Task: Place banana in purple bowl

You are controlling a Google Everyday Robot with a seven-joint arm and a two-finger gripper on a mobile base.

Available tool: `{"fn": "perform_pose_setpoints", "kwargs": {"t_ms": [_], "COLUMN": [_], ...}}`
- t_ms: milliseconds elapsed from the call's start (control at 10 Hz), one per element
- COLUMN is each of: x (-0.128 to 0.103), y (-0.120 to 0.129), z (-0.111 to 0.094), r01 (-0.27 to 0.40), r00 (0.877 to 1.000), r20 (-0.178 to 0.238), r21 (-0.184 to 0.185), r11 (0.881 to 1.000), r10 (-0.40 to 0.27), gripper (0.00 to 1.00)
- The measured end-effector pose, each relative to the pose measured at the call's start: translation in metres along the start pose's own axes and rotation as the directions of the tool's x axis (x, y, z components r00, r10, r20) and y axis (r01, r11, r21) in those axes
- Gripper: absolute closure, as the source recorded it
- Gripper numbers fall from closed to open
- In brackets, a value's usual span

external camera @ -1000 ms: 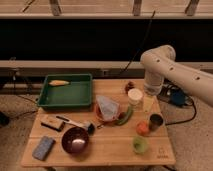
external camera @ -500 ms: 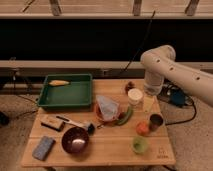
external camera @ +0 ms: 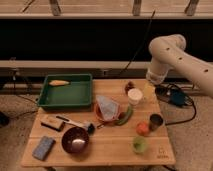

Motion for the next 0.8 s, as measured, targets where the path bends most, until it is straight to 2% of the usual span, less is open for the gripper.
{"fn": "perform_pose_setpoints", "kwargs": {"t_ms": [100, 200, 400, 700, 800], "x": [0.005, 0.027, 0.062, 0.116, 0.125], "y": [0.006, 0.029, 0.058, 0.06, 0.056], "z": [-0.003, -0.017, -0.043, -0.084, -0.091], "r01": [-0.005, -0.019, -0.03, 0.014, 0.026], "r00": [1.0, 0.997, 0.984, 0.958, 0.952], "r20": [-0.015, -0.077, -0.177, -0.283, -0.301], "r21": [-0.005, -0.025, -0.055, -0.097, -0.101], "r11": [1.0, 0.999, 0.998, 0.995, 0.995], "r10": [0.005, 0.017, 0.02, -0.041, -0.055], "gripper": [0.2, 0.2, 0.2, 0.2, 0.2]}}
